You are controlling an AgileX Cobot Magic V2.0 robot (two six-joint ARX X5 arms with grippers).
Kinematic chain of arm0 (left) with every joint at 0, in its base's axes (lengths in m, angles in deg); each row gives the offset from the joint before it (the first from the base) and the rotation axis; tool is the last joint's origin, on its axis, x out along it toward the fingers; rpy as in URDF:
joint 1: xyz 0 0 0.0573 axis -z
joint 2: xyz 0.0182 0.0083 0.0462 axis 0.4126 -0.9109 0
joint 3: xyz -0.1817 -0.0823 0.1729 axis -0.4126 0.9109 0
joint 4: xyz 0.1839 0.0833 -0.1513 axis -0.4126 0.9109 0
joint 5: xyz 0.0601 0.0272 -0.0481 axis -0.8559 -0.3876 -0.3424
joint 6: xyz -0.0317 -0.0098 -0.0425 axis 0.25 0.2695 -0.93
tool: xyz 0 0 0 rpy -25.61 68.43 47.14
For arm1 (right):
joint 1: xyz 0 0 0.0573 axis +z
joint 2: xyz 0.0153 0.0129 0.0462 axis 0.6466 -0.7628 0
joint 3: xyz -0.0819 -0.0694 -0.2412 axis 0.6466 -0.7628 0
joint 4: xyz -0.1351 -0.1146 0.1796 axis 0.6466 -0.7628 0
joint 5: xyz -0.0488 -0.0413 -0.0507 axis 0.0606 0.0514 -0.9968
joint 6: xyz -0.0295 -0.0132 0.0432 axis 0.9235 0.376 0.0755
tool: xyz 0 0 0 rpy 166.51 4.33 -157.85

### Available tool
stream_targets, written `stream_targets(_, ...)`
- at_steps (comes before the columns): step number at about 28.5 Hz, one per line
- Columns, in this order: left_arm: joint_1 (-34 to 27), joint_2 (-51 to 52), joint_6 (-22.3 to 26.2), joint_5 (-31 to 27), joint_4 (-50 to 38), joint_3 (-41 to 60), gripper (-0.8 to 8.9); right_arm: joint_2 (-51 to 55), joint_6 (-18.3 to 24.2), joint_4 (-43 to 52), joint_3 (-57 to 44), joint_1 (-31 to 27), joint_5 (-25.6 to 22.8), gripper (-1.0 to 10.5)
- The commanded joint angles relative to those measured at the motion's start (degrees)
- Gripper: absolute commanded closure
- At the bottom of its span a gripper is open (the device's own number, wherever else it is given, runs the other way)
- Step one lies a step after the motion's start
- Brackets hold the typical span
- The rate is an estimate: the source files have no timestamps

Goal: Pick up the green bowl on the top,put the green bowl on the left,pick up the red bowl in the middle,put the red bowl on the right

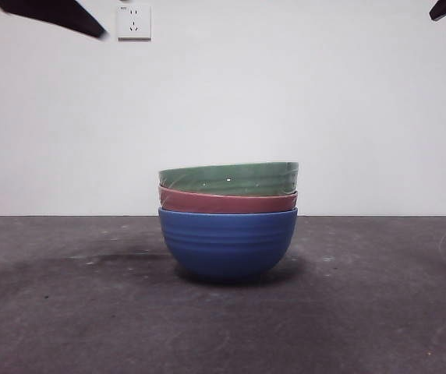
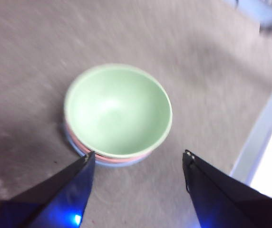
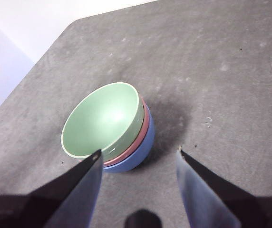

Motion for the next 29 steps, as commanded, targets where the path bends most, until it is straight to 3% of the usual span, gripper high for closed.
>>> stream_targets(1,5.9,-5.1,8.4,-4.2,2.8,-2.9,4.99,0.0,0.7,0.3,0.3,0.1,-0.1,6.9)
stream_targets(7,15.4,-14.5,15.0,-12.9,5.0,-7.4,4.99,0.0,0.7,0.3,0.2,0.1,-0.1,6.9)
stream_targets(14,20.1,-22.0,18.3,-17.4,2.9,-9.0,4.99,0.0,0.7,0.3,0.3,0.1,-0.1,6.9)
stream_targets(29,20.3,-28.1,21.1,-15.6,-0.4,-8.9,5.04,0.0,0.7,0.3,0.3,0.1,-0.1,7.0)
